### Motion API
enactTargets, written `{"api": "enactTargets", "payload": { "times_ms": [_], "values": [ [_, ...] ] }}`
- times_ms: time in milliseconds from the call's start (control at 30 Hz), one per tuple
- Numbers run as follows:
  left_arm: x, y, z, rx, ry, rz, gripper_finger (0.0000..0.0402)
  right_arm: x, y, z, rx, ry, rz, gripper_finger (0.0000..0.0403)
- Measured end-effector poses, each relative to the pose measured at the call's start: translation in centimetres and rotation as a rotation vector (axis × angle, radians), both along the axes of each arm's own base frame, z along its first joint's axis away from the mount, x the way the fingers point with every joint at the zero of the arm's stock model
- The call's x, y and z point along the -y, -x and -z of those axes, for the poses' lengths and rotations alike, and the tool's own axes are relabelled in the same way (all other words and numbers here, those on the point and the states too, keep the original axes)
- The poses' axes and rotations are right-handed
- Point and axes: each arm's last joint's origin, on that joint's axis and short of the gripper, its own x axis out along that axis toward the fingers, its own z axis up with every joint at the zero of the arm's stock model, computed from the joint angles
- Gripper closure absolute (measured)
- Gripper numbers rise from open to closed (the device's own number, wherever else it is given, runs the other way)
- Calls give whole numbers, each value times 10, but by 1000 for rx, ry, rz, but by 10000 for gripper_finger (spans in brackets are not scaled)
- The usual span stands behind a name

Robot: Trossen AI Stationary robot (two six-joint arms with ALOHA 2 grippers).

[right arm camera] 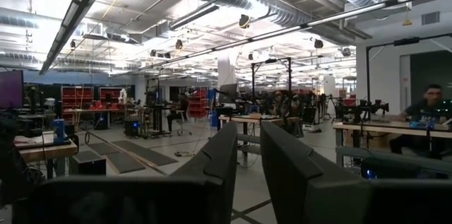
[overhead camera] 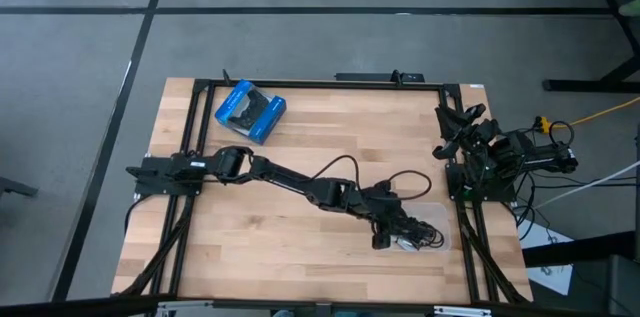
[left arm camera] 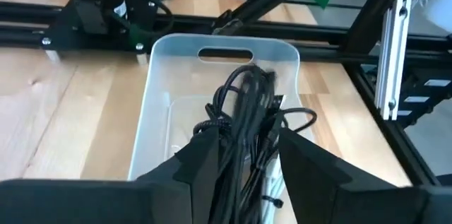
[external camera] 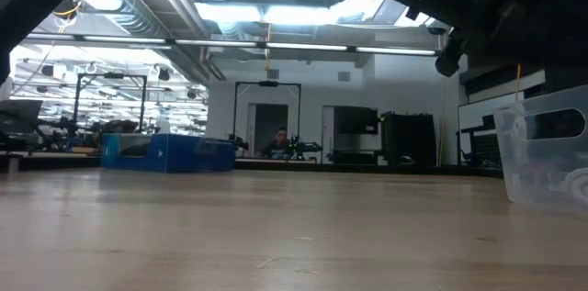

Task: Pick and place USB-C Cables
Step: Return to Home Position

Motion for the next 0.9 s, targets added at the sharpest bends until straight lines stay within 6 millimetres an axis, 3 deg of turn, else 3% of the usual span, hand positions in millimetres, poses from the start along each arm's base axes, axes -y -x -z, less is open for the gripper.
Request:
{"api": "enactTargets", "payload": {
  "times_ms": [200,267,400,533,667,767,900],
  "values": [
    [-12,3,-8,-32,-58,25,260,0,0,0,0,0,1,334],
    [-22,11,-28,-66,-82,37,260,0,0,0,-3,1,0,334],
    [-43,38,-89,-92,-95,12,260,0,0,1,-9,1,0,334],
    [-61,60,-109,-190,-116,-30,259,0,-1,1,-14,2,1,334],
    [-76,77,-142,-147,-108,-67,259,0,-1,1,-20,2,1,334],
    [-82,83,-147,-177,-41,-95,259,0,-1,1,4,-21,-13,334],
    [-94,113,-134,-496,-105,-39,259,0,-3,6,-11,-82,-23,334]
  ]
}}
